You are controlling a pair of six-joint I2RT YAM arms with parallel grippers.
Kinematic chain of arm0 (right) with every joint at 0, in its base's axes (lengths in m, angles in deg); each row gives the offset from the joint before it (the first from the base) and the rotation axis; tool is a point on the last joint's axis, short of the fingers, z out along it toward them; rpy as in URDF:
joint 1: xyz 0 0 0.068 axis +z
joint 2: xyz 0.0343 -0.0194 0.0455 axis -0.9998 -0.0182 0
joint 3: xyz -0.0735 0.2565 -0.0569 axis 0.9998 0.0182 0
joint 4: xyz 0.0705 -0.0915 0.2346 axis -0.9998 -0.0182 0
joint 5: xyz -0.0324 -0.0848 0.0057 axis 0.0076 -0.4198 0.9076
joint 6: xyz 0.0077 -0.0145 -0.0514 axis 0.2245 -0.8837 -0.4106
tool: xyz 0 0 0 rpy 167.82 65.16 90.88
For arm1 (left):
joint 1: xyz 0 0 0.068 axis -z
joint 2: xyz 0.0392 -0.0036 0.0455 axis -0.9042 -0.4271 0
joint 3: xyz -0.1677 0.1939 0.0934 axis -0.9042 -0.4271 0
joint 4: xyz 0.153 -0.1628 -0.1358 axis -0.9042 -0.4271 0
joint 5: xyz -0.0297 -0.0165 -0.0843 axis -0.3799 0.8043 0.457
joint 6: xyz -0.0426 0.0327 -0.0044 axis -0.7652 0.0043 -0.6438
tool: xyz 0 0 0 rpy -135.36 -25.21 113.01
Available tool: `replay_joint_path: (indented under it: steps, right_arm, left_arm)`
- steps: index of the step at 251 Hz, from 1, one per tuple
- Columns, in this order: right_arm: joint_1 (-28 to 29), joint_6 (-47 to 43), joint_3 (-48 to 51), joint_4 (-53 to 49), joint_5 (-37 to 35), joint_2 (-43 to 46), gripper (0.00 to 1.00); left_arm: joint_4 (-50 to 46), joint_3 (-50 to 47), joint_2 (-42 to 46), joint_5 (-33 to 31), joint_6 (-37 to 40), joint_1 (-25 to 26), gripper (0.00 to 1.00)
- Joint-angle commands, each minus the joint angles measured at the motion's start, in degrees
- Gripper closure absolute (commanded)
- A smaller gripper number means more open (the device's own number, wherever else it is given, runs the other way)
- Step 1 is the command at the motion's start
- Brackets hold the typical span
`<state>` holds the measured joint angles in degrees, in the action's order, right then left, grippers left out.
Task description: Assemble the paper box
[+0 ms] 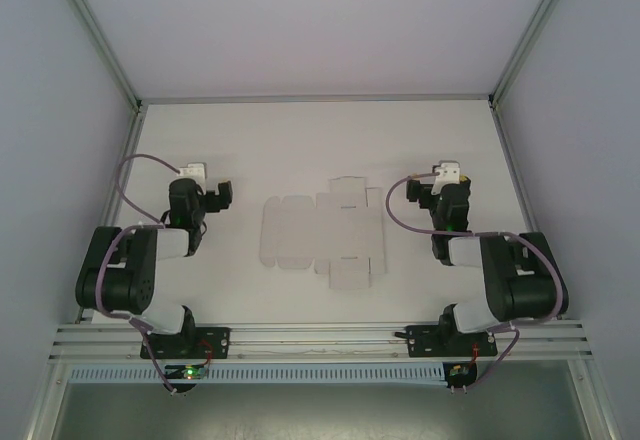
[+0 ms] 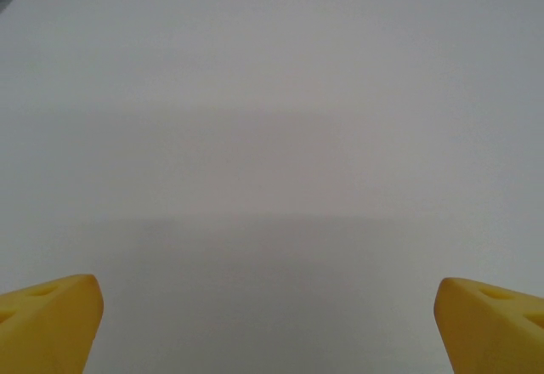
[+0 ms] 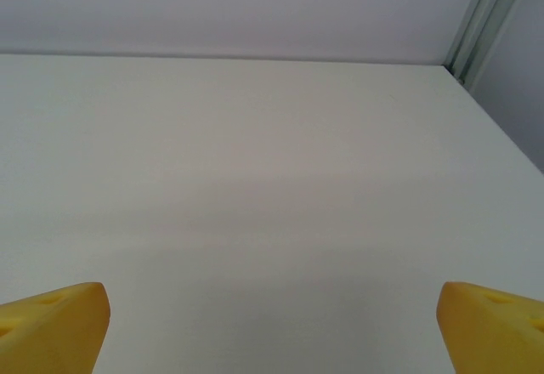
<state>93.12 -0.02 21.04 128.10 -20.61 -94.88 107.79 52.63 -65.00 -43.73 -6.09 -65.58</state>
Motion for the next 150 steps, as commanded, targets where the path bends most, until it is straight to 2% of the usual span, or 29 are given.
replay_joint_path:
  steps: [1, 23, 57, 77, 89, 105, 120, 150]
  right_arm:
    - [2.9, 0.3, -7.7, -16.5, -5.2, 4.8, 0.02]
    - [6.6, 1.0, -10.7, -23.1, -8.7, 6.2, 0.02]
    - [16.3, -1.7, -15.5, -34.1, -19.3, 7.7, 0.01]
    - [18.8, 2.7, -20.6, -42.7, -22.4, 7.9, 0.02]
    - [20.0, 7.1, -23.3, -48.2, -19.6, 8.3, 0.01]
    - [21.2, 12.7, -23.9, -50.1, -11.9, 9.0, 0.02]
    - [22.3, 16.2, -21.7, -47.6, -3.0, 9.6, 0.01]
    - [24.5, 22.8, -16.0, -39.7, 8.3, 8.6, 0.02]
  left_arm:
    - [-15.0, 6.3, 6.1, -0.6, -2.1, -0.1, 0.0]
    - [-20.3, 8.2, 9.5, 2.6, -6.6, -0.1, 0.0]
    - [-29.6, 11.6, 12.5, 8.4, -11.6, 1.5, 0.0]
    - [-33.8, 13.0, 13.7, 11.1, -15.3, 3.6, 0.0]
    - [-34.0, 12.4, 14.6, 12.6, -16.8, 5.5, 0.0]
    - [-31.9, 10.2, 15.9, 12.7, -18.5, 8.8, 0.0]
    - [-31.6, 8.6, 16.5, 11.0, -20.4, 11.7, 0.0]
    - [-32.0, 7.5, 14.7, 10.3, -22.3, 15.2, 0.0]
